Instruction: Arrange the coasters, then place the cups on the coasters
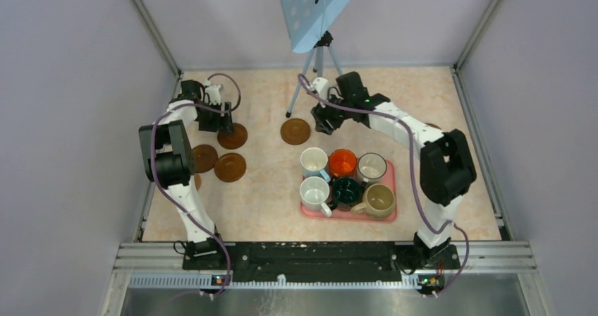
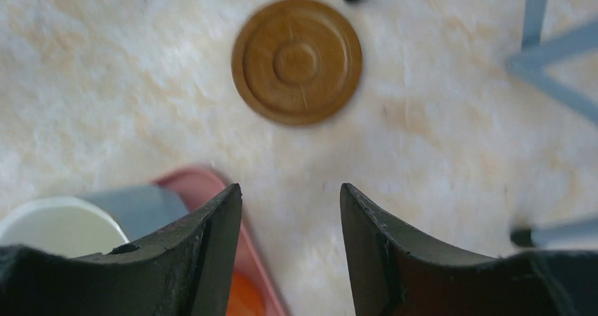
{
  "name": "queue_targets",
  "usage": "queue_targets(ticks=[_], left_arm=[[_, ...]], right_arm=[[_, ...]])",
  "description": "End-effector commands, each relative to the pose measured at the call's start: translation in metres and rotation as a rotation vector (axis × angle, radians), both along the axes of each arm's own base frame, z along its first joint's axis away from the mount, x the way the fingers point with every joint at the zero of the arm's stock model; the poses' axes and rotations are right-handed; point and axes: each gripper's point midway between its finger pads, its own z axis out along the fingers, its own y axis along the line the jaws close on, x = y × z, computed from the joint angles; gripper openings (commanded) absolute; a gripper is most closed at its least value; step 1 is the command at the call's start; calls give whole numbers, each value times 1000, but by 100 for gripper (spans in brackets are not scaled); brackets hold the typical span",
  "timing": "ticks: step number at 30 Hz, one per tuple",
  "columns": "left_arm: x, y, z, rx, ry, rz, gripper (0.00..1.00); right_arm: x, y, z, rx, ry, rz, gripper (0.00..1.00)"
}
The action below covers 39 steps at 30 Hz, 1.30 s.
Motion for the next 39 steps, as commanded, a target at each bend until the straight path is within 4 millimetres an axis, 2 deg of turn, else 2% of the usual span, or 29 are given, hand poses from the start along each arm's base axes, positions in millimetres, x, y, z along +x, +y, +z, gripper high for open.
queue_targets(ticks=[1,4,11,14,18,20,23,27,32,35,39], left_arm=[[14,-13,39,-36,-108,-33,81],[14,-29,42,-55,-118,-85,84],[17,-90,54,-51,-171,-263,90],[12,-114,57,-20,-162,-344,91],[0,-106,65,6,-135,-320,93],[-15,-91,65,51,-120,-315,94],[-40,-68,58,76,-67,-314,95],[-63,-43,47,133,-15,-319,94],[-75,-25,34,176,13,-298,94],[-76,-22,33,163,13,-264,94],[-75,-17,34,145,8,-215,94]], right_arm=[[-15,-71,1,-1,75,-96,53],[-20,-125,-5,-28,98,-187,53],[-5,-242,22,38,120,-500,54],[3,-293,25,34,127,-641,54],[7,-363,0,-60,174,-838,54],[5,-402,-16,-132,206,-944,55],[4,-441,-38,-201,259,-1021,55],[16,-461,-56,-257,258,-1036,54],[37,-480,-78,-310,285,-1066,54],[46,-480,-91,-298,315,-1051,54],[47,-460,-107,-239,398,-1004,52]])
